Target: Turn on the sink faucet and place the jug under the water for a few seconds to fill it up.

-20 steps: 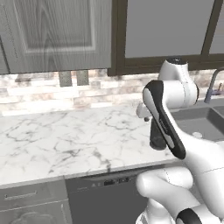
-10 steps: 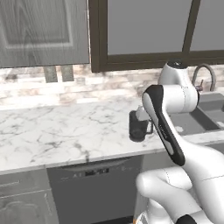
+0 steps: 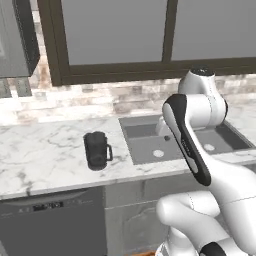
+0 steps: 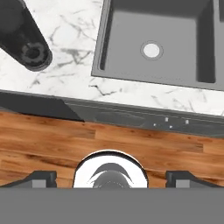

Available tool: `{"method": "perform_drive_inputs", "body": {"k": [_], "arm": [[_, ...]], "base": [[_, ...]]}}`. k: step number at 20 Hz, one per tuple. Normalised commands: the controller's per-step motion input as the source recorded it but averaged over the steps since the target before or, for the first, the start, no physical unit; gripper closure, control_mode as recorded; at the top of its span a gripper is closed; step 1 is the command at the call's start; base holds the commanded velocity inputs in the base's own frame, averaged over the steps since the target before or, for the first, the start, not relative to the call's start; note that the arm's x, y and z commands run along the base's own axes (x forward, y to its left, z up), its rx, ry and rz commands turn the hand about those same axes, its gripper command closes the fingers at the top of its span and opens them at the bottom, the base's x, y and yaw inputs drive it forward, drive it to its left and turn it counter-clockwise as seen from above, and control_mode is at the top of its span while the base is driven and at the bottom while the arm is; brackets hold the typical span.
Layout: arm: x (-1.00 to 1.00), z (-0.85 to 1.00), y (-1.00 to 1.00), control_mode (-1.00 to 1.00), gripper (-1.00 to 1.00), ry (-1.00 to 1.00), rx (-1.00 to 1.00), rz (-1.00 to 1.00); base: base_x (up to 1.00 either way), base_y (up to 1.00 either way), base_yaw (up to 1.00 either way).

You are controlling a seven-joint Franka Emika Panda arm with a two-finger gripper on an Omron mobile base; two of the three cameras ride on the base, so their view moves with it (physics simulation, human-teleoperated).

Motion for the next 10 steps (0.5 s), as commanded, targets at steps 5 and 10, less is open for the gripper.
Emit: {"method": "perform_drive_inputs", "body": {"k": [5,10], "arm": [[0.00,0.00,0.00,1.00,-1.00,0.00,0.00,0.00],[0.00,0.00,0.00,1.00,-1.00,0.00,0.00,0.00]], "base": [[0.26,-1.00,0.00],[0.35,-0.99,0.00]]}}
